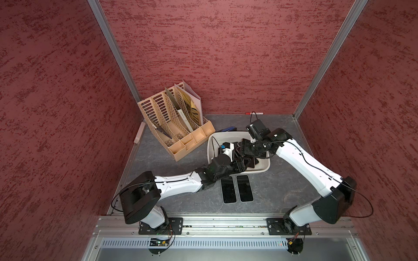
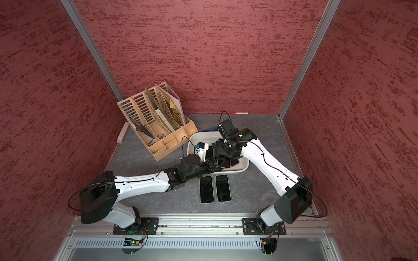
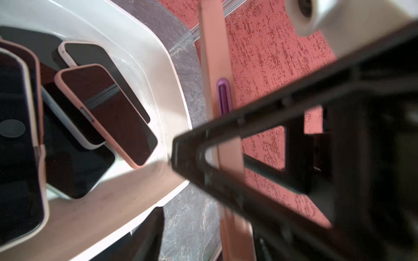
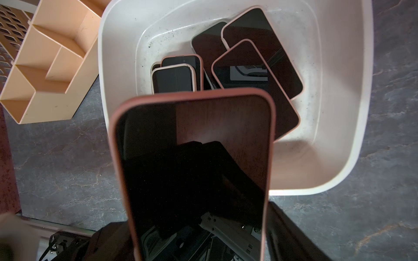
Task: Take the phone out of the storage box
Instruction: Pick up the phone from the storage box.
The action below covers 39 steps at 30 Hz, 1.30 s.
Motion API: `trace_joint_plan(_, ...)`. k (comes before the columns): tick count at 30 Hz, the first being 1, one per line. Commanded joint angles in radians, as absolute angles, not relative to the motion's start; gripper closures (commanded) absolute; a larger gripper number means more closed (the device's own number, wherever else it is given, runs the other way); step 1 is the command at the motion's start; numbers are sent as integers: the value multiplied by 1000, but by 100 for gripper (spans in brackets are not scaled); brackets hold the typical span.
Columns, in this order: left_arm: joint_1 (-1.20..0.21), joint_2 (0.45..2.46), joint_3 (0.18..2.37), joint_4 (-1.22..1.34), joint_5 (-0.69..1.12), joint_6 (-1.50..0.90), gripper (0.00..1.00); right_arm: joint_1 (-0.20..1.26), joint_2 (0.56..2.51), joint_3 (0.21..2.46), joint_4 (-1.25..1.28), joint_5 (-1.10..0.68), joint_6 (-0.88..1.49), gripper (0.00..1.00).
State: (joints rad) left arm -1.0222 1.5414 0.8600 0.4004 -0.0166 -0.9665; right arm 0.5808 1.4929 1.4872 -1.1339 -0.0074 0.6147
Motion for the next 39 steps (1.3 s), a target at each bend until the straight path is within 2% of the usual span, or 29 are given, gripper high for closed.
trace_joint_plan(1,-1025,1572,896,440,-11,-961,49,588,1461,1474,-1134,-26,626,34)
trace_joint_plan(6,-1027,1606,912,464,-1,-984,83,589,1418,1454,-1137,-26,614,33)
trace_joint_plan(9,-1028,1610,917,457,8,-990,100,588,1411,1446,-1134,-34,605,26)
trace_joint_plan(14,-1031,1576,888,429,32,-1008,100,580,1389,1438,-1111,-52,572,2)
trace_joint_plan(24,-1031,1339,742,299,8,-1023,100,463,1400,1521,-1124,-128,473,2)
trace_joint_plan(29,-1057,1118,664,63,-11,-1018,100,434,1405,1522,-1122,-174,457,2)
trace_joint_plan(34,-1156,941,611,-205,-99,-1036,100,429,1409,1451,-1096,-203,459,2)
trace_joint_plan(39,-1291,842,546,-308,-233,-1129,100,429,1416,1394,-1064,-230,480,2)
